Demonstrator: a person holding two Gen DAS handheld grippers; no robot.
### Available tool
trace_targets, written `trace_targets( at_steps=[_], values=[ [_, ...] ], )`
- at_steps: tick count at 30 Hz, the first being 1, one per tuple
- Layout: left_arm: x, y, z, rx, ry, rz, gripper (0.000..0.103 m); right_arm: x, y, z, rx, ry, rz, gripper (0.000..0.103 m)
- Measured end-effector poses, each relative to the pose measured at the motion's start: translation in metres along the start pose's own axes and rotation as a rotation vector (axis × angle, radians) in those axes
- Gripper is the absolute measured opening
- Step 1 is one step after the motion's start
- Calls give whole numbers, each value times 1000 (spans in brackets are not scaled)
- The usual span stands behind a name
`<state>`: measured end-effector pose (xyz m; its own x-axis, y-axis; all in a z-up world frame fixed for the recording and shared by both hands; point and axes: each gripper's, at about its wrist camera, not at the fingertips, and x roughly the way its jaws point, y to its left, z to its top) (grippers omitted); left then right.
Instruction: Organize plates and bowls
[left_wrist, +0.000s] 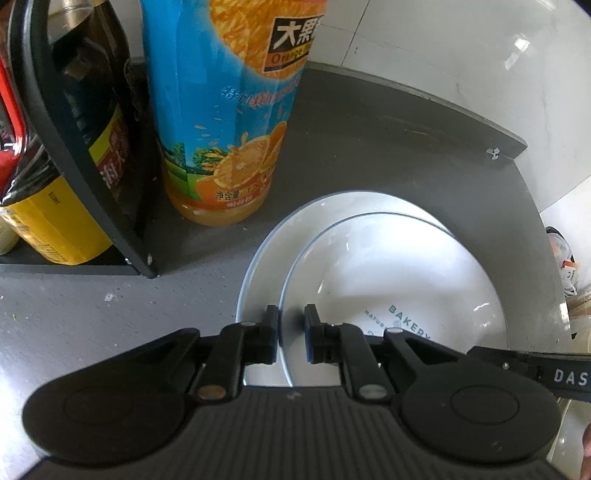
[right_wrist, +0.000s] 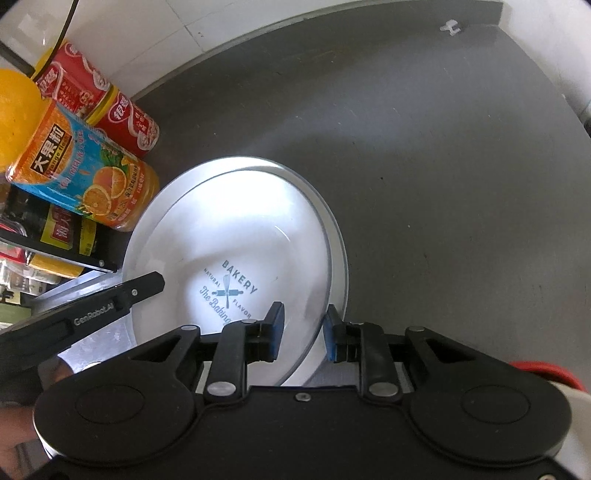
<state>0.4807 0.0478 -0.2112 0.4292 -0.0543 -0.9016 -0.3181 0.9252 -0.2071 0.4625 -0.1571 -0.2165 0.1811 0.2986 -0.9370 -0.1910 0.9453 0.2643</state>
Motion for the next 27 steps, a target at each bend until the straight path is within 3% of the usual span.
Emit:
trace_targets(
  at_steps=[5,11,17,27],
  values=[
    [2,4,1,1,2,-7,11,-6,-2,-1,15,-4,-23,26],
    [-1,0,0,10,-3,6,11,-2,8,-2,-58,-6,-69,22],
    [-3,2,2,7,-7,9,11,-1,3,-4,-44,-23,-63,22],
    [-11,0,4,20,-11,76,12,-16,-15,-2,-8,-76,-34,22]
  ],
)
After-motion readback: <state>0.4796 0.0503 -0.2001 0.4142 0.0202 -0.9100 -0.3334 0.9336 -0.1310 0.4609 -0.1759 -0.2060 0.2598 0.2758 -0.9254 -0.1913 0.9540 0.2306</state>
